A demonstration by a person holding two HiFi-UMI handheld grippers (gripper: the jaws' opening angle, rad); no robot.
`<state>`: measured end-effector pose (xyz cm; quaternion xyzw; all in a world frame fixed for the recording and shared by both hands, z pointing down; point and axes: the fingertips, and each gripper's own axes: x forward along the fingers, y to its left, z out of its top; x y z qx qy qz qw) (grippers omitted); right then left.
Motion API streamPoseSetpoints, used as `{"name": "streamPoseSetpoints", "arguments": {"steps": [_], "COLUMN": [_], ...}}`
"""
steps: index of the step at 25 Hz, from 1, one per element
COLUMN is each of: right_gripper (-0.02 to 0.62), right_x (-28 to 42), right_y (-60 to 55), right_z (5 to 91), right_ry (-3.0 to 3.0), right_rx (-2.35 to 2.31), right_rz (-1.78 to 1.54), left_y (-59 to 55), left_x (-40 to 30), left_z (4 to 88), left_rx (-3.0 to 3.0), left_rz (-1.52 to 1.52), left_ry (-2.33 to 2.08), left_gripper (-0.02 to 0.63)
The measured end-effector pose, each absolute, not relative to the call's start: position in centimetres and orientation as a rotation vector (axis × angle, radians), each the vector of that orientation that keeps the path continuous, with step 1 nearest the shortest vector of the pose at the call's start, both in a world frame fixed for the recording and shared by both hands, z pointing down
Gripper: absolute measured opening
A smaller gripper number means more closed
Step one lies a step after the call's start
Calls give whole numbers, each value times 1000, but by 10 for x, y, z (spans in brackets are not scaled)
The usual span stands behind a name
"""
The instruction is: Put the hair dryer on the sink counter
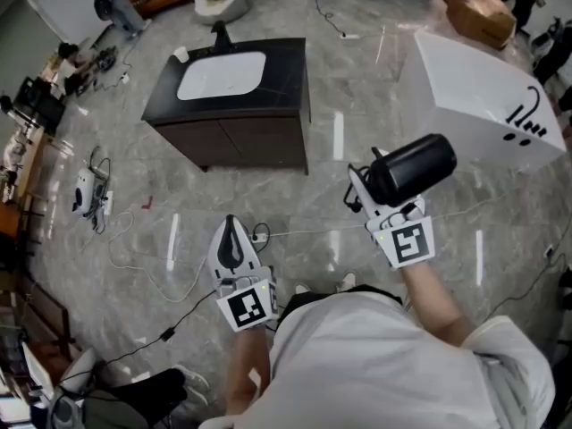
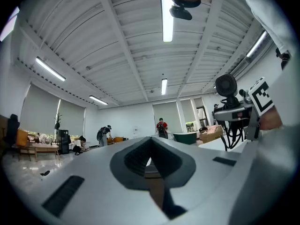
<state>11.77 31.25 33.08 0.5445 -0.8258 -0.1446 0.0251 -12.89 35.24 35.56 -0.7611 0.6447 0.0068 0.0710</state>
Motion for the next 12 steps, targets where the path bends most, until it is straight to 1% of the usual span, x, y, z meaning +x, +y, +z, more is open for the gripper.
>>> {"name": "streamPoseSetpoints", "arguments": {"steps": [12], "right_gripper": [212], "right_x": [156], "right_y": [322], "right_z": [338], "right_ry": [-2599], "right_rx": [1597], "right_rz": [-449], "left_y": [360], "left_x": [-73], "left_z": [359], "left_rx": [-2293], "left_rz": [48], "left_ry": [1984], "left_gripper": [3]}}
